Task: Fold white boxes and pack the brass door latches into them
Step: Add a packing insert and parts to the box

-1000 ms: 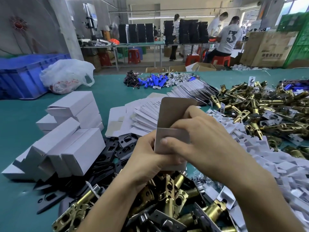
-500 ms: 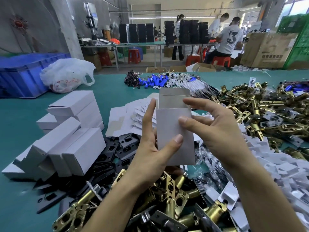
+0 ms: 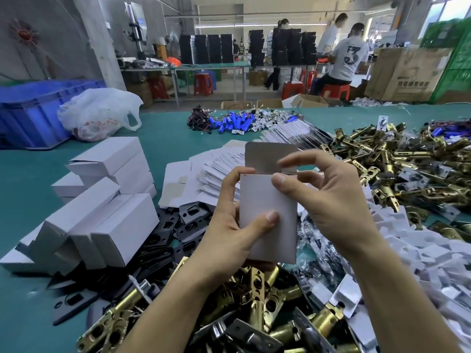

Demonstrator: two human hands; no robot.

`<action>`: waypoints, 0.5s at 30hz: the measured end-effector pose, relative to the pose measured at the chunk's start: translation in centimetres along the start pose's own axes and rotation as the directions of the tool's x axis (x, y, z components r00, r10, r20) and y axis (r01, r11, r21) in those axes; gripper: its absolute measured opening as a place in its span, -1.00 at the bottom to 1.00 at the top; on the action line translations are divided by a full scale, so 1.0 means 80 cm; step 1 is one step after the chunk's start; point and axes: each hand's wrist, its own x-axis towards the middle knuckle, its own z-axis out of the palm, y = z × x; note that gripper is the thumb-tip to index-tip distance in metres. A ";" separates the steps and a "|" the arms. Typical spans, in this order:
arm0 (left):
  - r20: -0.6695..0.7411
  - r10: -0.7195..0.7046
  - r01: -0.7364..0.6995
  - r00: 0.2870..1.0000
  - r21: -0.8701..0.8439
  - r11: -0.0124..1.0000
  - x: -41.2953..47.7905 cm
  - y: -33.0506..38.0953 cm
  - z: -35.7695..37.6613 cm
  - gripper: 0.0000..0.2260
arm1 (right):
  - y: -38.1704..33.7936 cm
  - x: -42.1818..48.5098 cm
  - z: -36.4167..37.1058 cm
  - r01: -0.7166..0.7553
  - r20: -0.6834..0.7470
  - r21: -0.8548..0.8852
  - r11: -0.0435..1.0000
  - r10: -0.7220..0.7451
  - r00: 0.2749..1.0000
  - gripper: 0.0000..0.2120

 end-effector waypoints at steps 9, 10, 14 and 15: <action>0.021 -0.008 0.006 1.000 0.090 0.996 0.001 -0.003 0.001 -0.43 | 0.000 0.003 0.002 -0.069 -0.031 0.075 0.995 0.072 0.997 -0.78; 0.017 0.003 -0.004 1.000 0.083 0.997 0.001 -0.003 0.001 -0.42 | 0.002 0.003 0.001 -0.089 -0.018 0.066 0.994 0.090 0.996 -0.83; 0.010 0.069 -0.069 0.998 0.089 0.994 0.001 -0.002 0.000 -0.41 | 0.008 0.004 -0.001 -0.143 0.009 0.066 0.988 0.143 0.990 -0.87; 0.007 0.075 -0.076 0.997 0.092 0.993 0.001 -0.002 0.000 -0.39 | 0.009 0.005 -0.002 -0.147 0.000 0.079 0.986 0.147 0.989 -0.86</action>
